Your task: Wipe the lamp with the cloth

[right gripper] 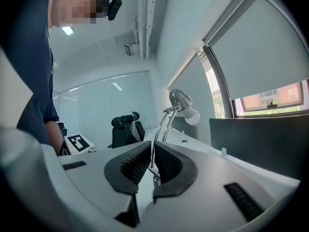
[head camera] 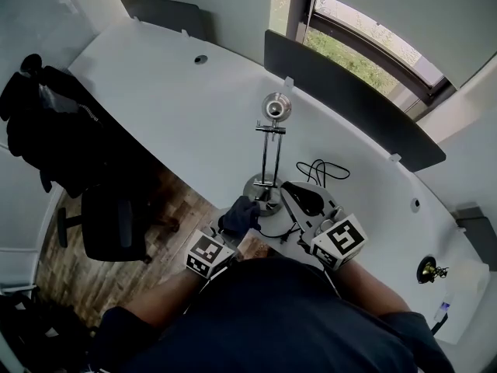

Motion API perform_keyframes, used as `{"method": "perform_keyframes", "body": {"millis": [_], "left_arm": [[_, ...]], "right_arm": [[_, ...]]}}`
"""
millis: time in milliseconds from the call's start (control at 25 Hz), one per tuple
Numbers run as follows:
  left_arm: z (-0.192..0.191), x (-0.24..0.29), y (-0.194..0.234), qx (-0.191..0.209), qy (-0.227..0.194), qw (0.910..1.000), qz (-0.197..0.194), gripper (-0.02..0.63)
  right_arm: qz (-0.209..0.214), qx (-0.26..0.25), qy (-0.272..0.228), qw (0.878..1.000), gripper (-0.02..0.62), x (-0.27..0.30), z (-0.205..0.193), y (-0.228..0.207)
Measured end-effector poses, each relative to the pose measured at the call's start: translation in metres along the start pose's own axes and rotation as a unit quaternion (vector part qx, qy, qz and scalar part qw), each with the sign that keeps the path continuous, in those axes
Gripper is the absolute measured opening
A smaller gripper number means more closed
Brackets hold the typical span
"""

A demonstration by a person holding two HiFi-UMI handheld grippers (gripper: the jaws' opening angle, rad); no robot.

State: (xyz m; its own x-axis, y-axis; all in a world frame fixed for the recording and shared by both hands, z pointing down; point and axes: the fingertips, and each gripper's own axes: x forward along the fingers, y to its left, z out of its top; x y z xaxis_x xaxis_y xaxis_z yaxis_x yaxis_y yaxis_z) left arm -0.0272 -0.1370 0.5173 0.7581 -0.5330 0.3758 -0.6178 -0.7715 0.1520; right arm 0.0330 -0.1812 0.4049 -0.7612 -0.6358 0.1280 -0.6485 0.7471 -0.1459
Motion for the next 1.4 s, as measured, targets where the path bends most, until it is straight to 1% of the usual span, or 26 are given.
{"method": "perform_keyframes", "body": {"millis": [120,240,520,760,840,920,1040,1200,1320,1400], "left_arm": [[-0.024,0.014,0.005,0.013,0.035,0.9993,0.000,0.069],[-0.042,0.028,0.013,0.026,0.062,0.9977,0.001,0.069],[-0.082,0.059,0.025,0.041,0.123,0.9916,-0.006,0.069],[-0.122,0.079,0.018,0.074,0.188,0.9791,-0.027,0.069],[-0.129,0.086,0.018,0.091,0.204,0.9740,-0.036,0.069],[-0.135,0.092,0.019,0.110,0.219,0.9684,-0.045,0.069],[-0.141,0.100,0.020,0.136,0.233,0.9613,-0.059,0.069],[-0.144,0.106,0.018,0.165,0.239,0.9539,-0.076,0.069],[-0.144,0.106,0.021,0.176,0.243,0.9502,-0.086,0.069],[-0.144,0.104,0.030,0.178,0.245,0.9491,-0.088,0.069]], "right_arm": [[0.000,-0.001,0.009,1.000,0.019,0.004,-0.002,-0.006],[0.004,-0.001,0.015,1.000,0.074,0.010,-0.003,-0.011],[0.008,-0.017,0.026,0.999,0.101,0.024,-0.002,-0.016],[0.011,-0.036,0.040,0.998,0.098,0.036,-0.004,-0.019],[0.015,-0.038,0.041,0.998,0.072,0.039,-0.003,-0.019],[0.020,-0.037,0.041,0.998,0.067,0.041,-0.003,-0.020],[0.026,-0.039,0.041,0.998,0.064,0.043,-0.003,-0.019],[0.030,-0.043,0.043,0.998,0.063,0.044,-0.003,-0.018],[0.030,-0.039,0.042,0.998,0.061,0.044,-0.003,-0.018],[0.029,-0.035,0.041,0.998,0.060,0.044,-0.003,-0.018]]}}
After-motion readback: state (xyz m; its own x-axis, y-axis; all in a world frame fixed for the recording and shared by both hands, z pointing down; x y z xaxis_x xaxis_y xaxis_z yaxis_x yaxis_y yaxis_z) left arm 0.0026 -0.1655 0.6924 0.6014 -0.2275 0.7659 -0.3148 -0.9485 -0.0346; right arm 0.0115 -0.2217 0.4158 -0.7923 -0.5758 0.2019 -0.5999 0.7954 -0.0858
